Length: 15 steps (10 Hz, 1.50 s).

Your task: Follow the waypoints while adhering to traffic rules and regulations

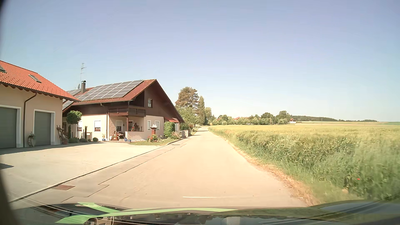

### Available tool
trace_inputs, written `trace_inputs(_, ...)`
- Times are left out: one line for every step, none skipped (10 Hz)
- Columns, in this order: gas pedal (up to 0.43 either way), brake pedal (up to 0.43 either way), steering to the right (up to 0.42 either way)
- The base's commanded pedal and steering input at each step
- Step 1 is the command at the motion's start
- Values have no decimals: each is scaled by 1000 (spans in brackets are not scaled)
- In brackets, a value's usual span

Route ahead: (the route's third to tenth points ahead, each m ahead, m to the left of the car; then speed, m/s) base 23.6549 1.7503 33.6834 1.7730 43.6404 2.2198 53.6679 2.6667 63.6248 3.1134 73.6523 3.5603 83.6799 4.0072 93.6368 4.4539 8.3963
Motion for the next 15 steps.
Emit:
trace_inputs(177, 0, -1)
trace_inputs(177, 0, 0)
trace_inputs(177, 0, 0)
trace_inputs(177, 0, -1)
trace_inputs(177, 0, -1)
trace_inputs(177, 0, -1)
trace_inputs(177, 0, 0)
trace_inputs(169, 0, -1)
trace_inputs(157, 0, -1)
trace_inputs(157, 0, -2)
trace_inputs(157, 0, -2)
trace_inputs(157, 0, -2)
trace_inputs(150, 0, -3)
trace_inputs(150, 0, -3)
trace_inputs(150, 0, -3)
